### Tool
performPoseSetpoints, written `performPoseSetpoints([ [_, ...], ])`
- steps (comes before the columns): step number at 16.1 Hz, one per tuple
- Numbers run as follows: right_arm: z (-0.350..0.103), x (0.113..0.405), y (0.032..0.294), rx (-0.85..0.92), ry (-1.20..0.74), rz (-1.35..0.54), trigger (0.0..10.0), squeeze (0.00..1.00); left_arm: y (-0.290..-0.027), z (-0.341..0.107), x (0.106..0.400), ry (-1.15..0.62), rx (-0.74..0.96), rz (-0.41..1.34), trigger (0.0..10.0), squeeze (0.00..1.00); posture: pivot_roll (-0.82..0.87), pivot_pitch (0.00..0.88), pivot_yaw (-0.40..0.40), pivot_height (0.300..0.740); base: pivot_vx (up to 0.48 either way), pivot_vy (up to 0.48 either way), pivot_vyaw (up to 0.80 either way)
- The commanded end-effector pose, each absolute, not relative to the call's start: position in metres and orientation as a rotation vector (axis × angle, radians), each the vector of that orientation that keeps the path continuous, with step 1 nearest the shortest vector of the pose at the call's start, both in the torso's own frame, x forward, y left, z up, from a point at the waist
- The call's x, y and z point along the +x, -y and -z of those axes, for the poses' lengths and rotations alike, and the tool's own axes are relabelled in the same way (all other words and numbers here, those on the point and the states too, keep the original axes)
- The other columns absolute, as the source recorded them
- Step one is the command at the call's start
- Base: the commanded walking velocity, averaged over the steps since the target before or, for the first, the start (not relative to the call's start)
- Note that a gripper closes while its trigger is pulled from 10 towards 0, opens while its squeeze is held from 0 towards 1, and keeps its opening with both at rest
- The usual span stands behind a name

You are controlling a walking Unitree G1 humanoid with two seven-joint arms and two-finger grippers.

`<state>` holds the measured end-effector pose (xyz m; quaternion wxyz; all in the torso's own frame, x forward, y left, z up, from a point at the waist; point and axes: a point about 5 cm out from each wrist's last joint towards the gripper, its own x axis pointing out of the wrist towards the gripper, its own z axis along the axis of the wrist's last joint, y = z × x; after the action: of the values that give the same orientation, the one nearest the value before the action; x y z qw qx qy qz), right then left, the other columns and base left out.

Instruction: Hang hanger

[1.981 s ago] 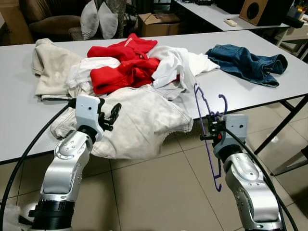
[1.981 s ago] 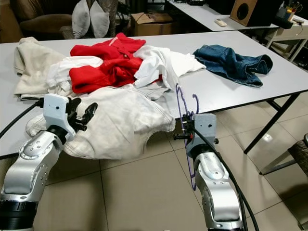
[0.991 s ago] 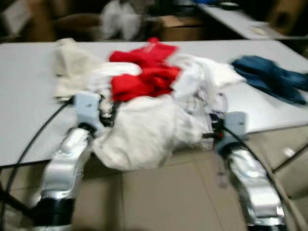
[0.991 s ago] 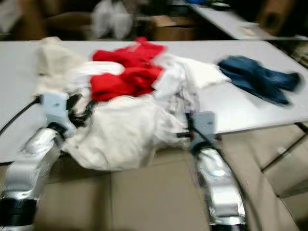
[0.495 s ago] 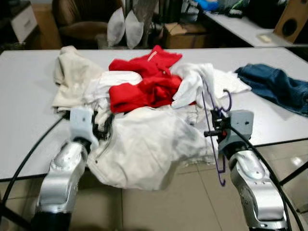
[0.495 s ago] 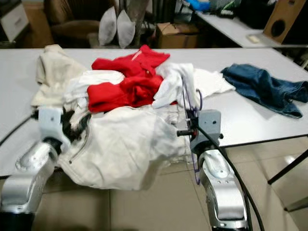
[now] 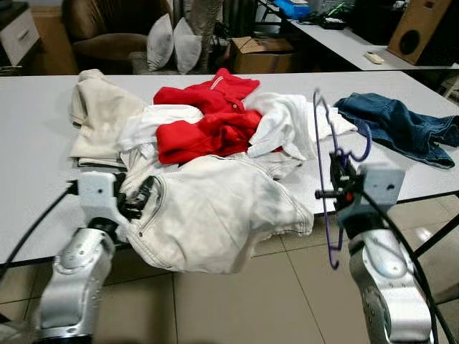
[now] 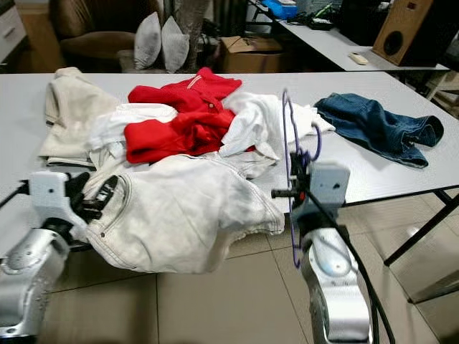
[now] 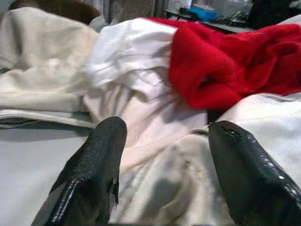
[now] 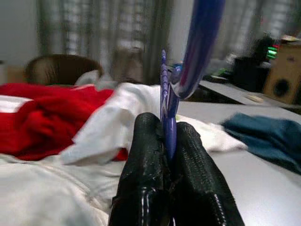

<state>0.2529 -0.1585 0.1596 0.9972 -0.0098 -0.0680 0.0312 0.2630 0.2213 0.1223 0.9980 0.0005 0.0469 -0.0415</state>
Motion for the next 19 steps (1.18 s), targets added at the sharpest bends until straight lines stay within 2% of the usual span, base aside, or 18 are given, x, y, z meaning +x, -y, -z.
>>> performPoseSetpoints([
  [1, -0.164, 0.255, 0.158, -0.019, 0.156, -0.101, 10.0, 0.0, -0.228, -0.124, 0.265, -0.106, 0.011, 0.048, 10.0, 1.0, -0.16, 0.0, -0.074, 0.74, 0.0, 0.0, 0.0],
  [3, -0.157, 0.26, 0.153, -0.041, 0.089, -0.203, 10.0, 0.0, -0.248, -0.125, 0.263, -0.148, 0.017, 0.033, 10.0, 1.0, -0.15, 0.0, -0.069, 0.74, 0.0, 0.0, 0.0],
  [8, -0.152, 0.262, 0.147, -0.022, 0.034, -0.33, 10.0, 0.0, -0.272, -0.13, 0.244, -0.254, -0.176, 0.156, 10.0, 1.0, -0.14, 0.0, -0.079, 0.74, 0.0, 0.0, 0.0],
  [11, -0.154, 0.261, 0.141, -0.012, 0.025, -0.393, 10.0, 0.0, -0.292, -0.128, 0.234, -0.303, -0.155, 0.128, 10.0, 1.0, -0.14, 0.0, -0.076, 0.74, 0.0, 0.0, 0.0],
  [15, -0.154, 0.259, 0.141, -0.003, 0.016, -0.407, 10.0, 0.0, -0.3, -0.127, 0.224, -0.327, -0.279, 0.166, 10.0, 1.0, -0.14, 0.0, -0.071, 0.74, 0.0, 0.0, 0.0],
  [16, -0.154, 0.259, 0.141, -0.003, 0.015, -0.407, 10.0, 0.0, -0.294, -0.127, 0.224, -0.319, -0.33, 0.193, 10.0, 0.72, -0.14, 0.0, -0.07, 0.74, 0.0, 0.0, 0.0],
  [17, -0.153, 0.26, 0.14, -0.004, 0.014, -0.407, 10.0, 0.0, -0.285, -0.118, 0.222, -0.363, -0.324, 0.231, 10.0, 0.0, -0.14, 0.0, -0.067, 0.74, 0.0, 0.0, 0.0],
  [19, -0.154, 0.26, 0.14, -0.003, 0.015, -0.405, 10.0, 0.0, -0.279, -0.108, 0.223, -0.413, -0.277, 0.236, 10.0, 0.0, -0.14, 0.0, -0.063, 0.74, 0.0, 0.0, 0.0],
])
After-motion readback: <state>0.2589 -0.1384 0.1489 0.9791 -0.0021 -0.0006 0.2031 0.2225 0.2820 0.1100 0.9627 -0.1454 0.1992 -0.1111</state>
